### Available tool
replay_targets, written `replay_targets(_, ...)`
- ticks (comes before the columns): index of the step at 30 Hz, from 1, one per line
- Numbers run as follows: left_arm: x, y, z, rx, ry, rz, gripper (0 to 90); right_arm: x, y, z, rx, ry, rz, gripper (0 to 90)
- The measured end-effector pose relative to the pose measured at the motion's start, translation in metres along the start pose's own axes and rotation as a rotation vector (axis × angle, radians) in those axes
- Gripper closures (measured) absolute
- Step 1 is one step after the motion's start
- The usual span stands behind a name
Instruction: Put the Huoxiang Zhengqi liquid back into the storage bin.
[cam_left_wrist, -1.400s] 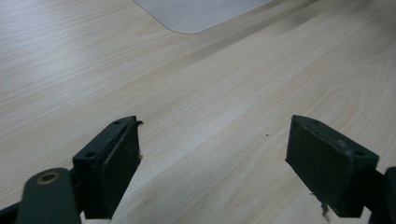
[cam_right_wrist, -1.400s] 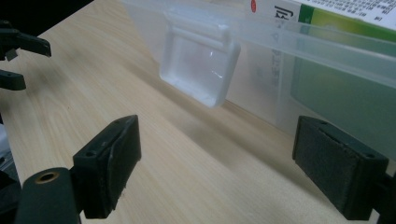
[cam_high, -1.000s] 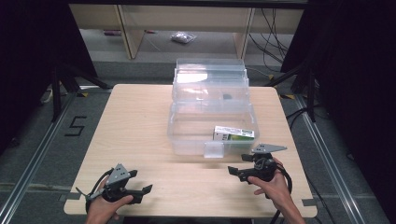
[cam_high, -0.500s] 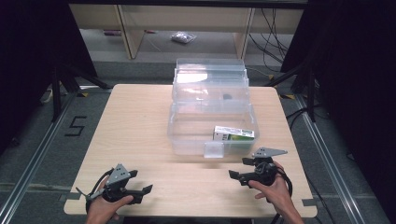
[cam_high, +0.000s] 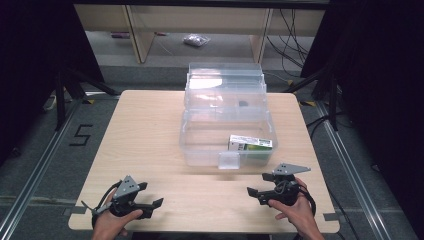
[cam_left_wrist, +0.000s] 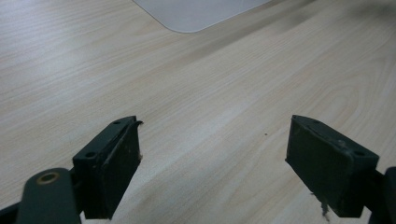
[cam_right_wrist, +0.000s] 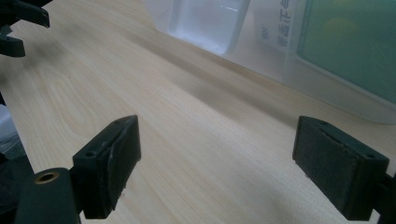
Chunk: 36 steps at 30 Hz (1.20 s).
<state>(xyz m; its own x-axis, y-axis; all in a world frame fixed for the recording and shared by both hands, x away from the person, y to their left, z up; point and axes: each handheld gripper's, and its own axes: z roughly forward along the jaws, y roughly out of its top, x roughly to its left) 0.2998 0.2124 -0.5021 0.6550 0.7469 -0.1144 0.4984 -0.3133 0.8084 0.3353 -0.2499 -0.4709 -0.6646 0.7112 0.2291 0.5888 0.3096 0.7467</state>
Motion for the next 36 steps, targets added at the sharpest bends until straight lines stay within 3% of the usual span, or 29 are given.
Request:
replay_targets(1, -0.002, 0.0, 0.001, -0.018, 0.0, -0.021, 16.9, 0.0, -0.001, 0.0, -0.012, -0.005, -0.016, 16.1)
replay_targets(2, -0.001, 0.0, 0.001, -0.016, 0.0, -0.018, 16.9, 0.003, -0.001, -0.001, 0.002, 0.0, 0.009, 16.1)
replay_targets(4, -0.002, 0.0, 0.001, -0.02, 0.001, -0.02, 16.9, 0.004, -0.004, -0.003, -0.009, -0.011, -0.016, 16.1)
replay_targets(5, -0.001, 0.0, 0.001, -0.016, -0.001, -0.018, 16.9, 0.007, -0.006, -0.003, -0.01, -0.007, 0.011, 16.1)
replay_targets(6, -0.001, 0.0, 0.001, -0.017, -0.001, -0.016, 16.9, 0.006, -0.006, -0.003, -0.007, -0.005, -0.015, 16.1)
replay_targets(8, -0.001, 0.0, 0.0, -0.01, -0.002, -0.008, 16.9, 0.01, -0.009, -0.005, 0.013, -0.019, -0.004, 16.1)
replay_targets(9, -0.001, 0.0, 0.001, -0.019, -0.002, -0.019, 16.9, 0.009, -0.01, -0.005, 0.006, -0.022, -0.03, 16.1)
replay_targets(10, -0.001, 0.0, 0.001, -0.017, -0.001, -0.016, 16.9, 0.011, -0.011, -0.006, 0.012, -0.025, -0.007, 16.1)
replay_targets(11, -0.001, 0.0, 0.001, -0.018, -0.002, -0.017, 16.9, 0.012, -0.012, -0.006, 0.008, -0.023, -0.015, 16.1)
replay_targets(12, -0.001, 0.0, 0.001, -0.02, 0.0, -0.018, 16.9, 0.01, -0.012, -0.007, 0.003, -0.037, -0.044, 16.1)
replay_targets(13, -0.001, 0.0, 0.001, -0.016, -0.001, -0.018, 16.9, 0.013, -0.013, -0.008, 0.011, -0.035, -0.013, 16.1)
replay_targets(14, 0.0, 0.0, 0.0, 0.003, -0.002, 0.004, 16.9, 0.011, -0.014, -0.009, -0.002, -0.044, -0.044, 16.1)
replay_targets(15, -0.001, 0.0, 0.0, -0.009, -0.002, -0.007, 16.9, 0.014, -0.015, -0.011, 0.001, -0.05, -0.014, 16.1)
replay_targets(17, -0.001, 0.001, 0.0, -0.012, -0.006, -0.014, 16.9, 0.014, -0.017, -0.012, 0.0, -0.059, -0.022, 16.1)
replay_targets(19, -0.001, 0.001, 0.0, -0.014, -0.006, -0.013, 16.9, 0.013, -0.02, -0.012, 0.014, -0.035, -0.019, 16.1)
replay_targets(21, -0.001, 0.0, 0.001, -0.021, -0.007, -0.021, 16.9, 0.014, -0.023, -0.012, 0.014, -0.068, -0.028, 16.2)
replay_targets(23, -0.001, 0.0, 0.001, -0.021, -0.007, -0.021, 16.9, 0.016, -0.025, -0.011, 0.009, -0.059, -0.001, 16.2)
replay_targets(25, -0.001, 0.001, 0.001, -0.024, -0.005, -0.022, 16.9, 0.014, -0.025, -0.012, 0.018, -0.059, -0.01, 16.2)
replay_targets(26, -0.002, 0.001, 0.001, -0.031, -0.006, -0.027, 16.9, 0.016, -0.025, -0.014, 0.024, -0.077, 0.009, 16.2)
replay_targets(28, -0.002, 0.001, 0.001, -0.034, -0.002, -0.028, 16.9, 0.014, -0.026, -0.014, 0.017, -0.083, -0.009, 16.3)
replay_targets(30, -0.002, 0.001, 0.0, -0.026, -0.005, -0.022, 16.9, 0.013, -0.026, -0.013, 0.032, -0.059, -0.004, 16.3)
replay_targets(32, -0.002, 0.001, 0.001, -0.032, -0.006, -0.026, 16.9, 0.012, -0.026, -0.014, 0.022, -0.087, -0.014, 16.3)
replay_targets(33, -0.002, 0.001, 0.001, -0.03, -0.005, -0.026, 16.9, 0.015, -0.026, -0.014, 0.019, -0.086, 0.016, 16.3)
replay_targets(36, -0.001, 0.0, 0.0, -0.032, -0.003, -0.033, 16.9, 0.012, -0.026, -0.015, 0.022, -0.101, -0.009, 16.4)
